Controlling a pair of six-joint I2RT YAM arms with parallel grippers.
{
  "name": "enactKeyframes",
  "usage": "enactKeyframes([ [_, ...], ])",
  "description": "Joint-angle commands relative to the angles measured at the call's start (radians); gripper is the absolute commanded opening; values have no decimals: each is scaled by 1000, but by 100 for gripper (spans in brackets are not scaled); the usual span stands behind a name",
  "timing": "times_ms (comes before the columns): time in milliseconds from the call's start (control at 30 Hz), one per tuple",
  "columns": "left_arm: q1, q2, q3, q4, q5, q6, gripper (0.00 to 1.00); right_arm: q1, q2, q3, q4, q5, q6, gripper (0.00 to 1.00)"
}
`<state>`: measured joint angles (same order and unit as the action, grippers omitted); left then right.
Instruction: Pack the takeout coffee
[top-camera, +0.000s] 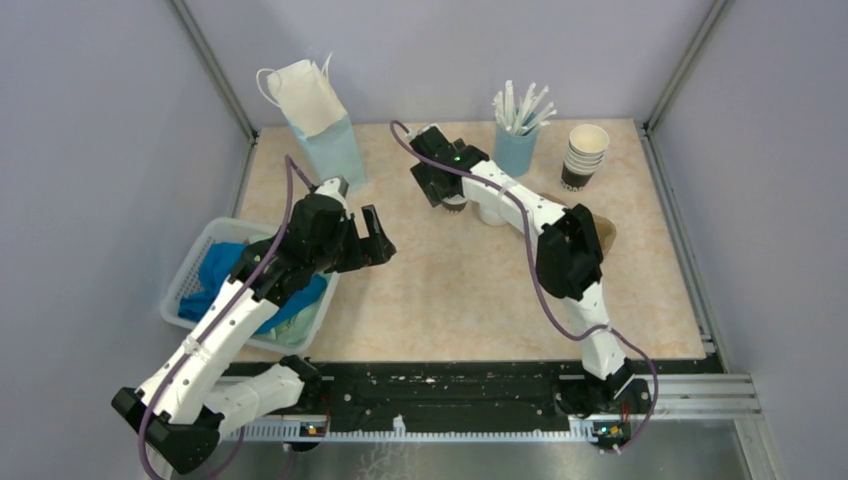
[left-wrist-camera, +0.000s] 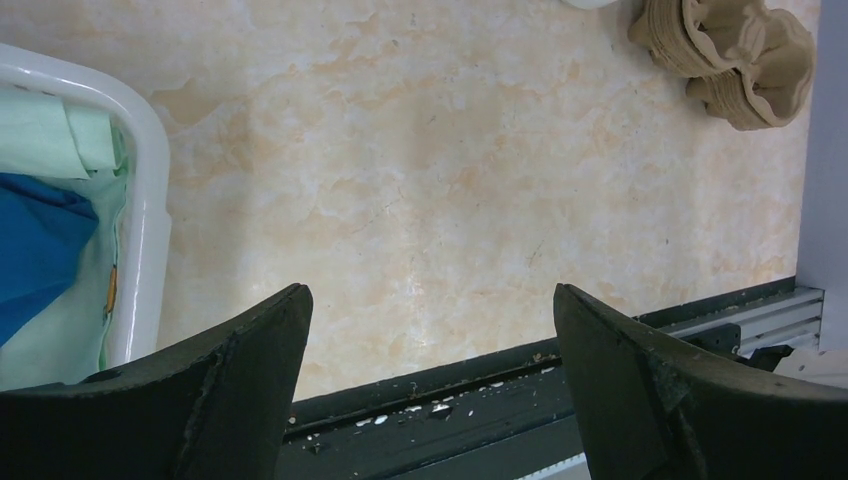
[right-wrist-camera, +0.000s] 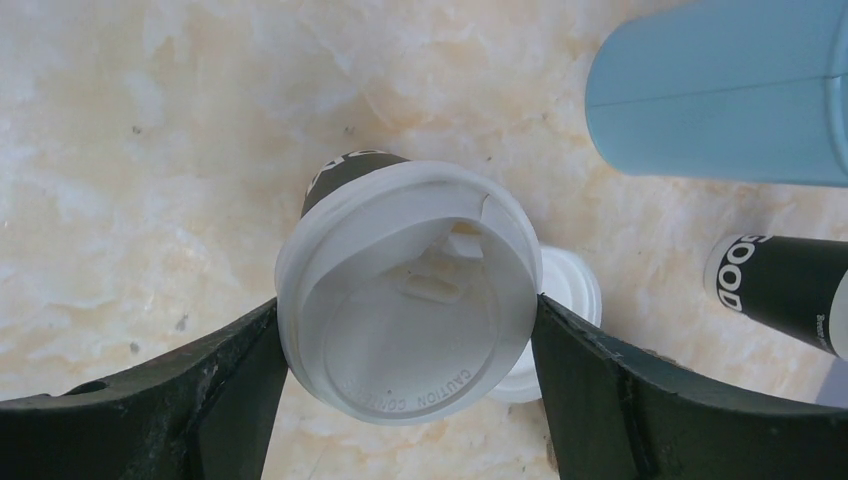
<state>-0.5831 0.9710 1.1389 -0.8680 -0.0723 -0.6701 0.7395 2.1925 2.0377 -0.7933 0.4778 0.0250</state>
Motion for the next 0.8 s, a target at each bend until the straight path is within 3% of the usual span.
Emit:
enactKeyframes([
  [0,0,18,16,43,-10,12,97,-16,61,145,-38,-7,-20,82],
  [367,2,75,65,36,-11,43,97,-22,111,181,-60,-14,-56,86],
  [533,1,76,74,37,-7,38,97,-22,106,210,-79,-36,-53,99],
  [767,1,53,62,41,8,11,98,-22,50,274,-110,-81,-40,99],
])
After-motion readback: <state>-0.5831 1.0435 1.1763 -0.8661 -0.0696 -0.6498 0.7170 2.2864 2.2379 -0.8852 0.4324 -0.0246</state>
